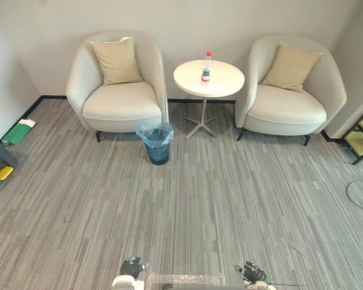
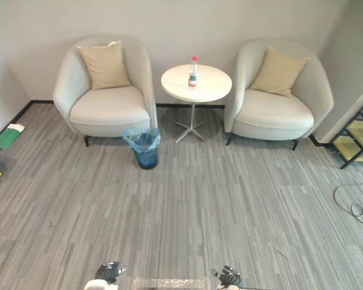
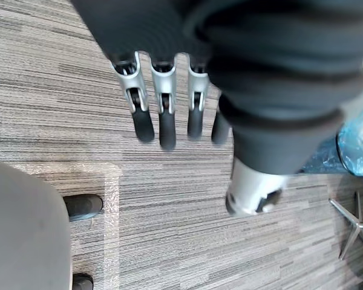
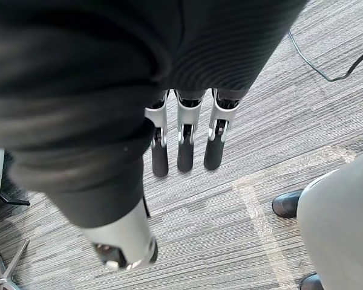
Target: Gather rubbish on tea table into small bin, then transfer packed bag to large trash can.
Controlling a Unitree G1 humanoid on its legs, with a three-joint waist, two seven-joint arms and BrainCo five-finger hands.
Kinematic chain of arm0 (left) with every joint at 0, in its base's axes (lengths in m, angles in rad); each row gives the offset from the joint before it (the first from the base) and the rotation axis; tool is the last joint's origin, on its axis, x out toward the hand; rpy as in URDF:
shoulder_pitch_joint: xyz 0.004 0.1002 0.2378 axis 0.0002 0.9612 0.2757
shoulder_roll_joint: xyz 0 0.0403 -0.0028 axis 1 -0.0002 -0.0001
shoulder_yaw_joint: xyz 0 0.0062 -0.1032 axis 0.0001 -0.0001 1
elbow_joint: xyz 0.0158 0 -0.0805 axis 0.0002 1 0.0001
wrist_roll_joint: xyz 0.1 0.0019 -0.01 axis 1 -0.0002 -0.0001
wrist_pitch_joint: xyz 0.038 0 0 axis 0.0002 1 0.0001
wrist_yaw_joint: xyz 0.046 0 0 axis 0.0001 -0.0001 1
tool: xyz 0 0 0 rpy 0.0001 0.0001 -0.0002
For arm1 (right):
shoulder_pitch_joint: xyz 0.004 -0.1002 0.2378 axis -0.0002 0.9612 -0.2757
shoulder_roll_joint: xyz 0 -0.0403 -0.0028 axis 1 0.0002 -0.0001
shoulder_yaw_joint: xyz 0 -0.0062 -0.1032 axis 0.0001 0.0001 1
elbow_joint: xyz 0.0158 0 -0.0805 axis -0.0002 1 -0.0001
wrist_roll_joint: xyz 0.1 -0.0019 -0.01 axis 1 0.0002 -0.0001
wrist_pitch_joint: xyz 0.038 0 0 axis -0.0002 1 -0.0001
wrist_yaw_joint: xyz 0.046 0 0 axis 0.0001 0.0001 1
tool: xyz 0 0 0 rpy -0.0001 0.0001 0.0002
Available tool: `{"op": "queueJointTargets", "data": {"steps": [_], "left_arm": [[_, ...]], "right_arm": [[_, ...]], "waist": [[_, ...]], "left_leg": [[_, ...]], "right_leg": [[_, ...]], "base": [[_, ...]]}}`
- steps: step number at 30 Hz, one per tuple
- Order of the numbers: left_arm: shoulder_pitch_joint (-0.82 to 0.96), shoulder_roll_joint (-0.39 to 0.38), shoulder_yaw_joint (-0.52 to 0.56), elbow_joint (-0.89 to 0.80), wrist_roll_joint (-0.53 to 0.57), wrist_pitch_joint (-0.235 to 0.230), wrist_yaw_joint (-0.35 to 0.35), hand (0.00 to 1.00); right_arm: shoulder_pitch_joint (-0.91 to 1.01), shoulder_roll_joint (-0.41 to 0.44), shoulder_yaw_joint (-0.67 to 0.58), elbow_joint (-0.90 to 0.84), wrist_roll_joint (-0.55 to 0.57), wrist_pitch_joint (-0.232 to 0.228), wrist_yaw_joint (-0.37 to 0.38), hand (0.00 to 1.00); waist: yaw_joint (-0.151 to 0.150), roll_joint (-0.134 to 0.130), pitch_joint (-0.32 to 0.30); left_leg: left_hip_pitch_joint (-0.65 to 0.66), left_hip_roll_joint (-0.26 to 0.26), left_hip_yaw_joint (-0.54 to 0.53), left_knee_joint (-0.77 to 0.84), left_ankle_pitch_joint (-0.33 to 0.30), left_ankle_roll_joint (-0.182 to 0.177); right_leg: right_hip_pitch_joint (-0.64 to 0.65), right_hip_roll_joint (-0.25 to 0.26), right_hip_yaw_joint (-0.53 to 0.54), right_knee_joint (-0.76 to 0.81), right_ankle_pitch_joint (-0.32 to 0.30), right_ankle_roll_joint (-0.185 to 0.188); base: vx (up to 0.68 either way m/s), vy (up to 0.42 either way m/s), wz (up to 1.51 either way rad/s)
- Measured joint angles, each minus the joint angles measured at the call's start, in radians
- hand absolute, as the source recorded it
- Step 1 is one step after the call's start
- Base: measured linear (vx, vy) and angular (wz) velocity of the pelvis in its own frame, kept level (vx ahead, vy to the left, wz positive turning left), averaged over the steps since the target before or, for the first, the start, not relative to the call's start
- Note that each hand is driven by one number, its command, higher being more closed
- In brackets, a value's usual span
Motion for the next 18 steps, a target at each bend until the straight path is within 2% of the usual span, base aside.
{"op": "queueJointTargets", "data": {"steps": [18], "left_arm": [[-0.003,0.002,-0.012,0.000,0.015,0.000,-0.001,0.00]], "right_arm": [[0.000,0.000,0.000,0.001,0.016,0.000,0.002,0.00]], "waist": [[0.001,-0.001,0.000]], "left_leg": [[0.001,0.002,0.016,0.005,-0.012,-0.010]], "right_leg": [[0.004,0.001,0.010,-0.012,0.002,-0.004]], "base": [[0.00,-0.020,-0.02]]}}
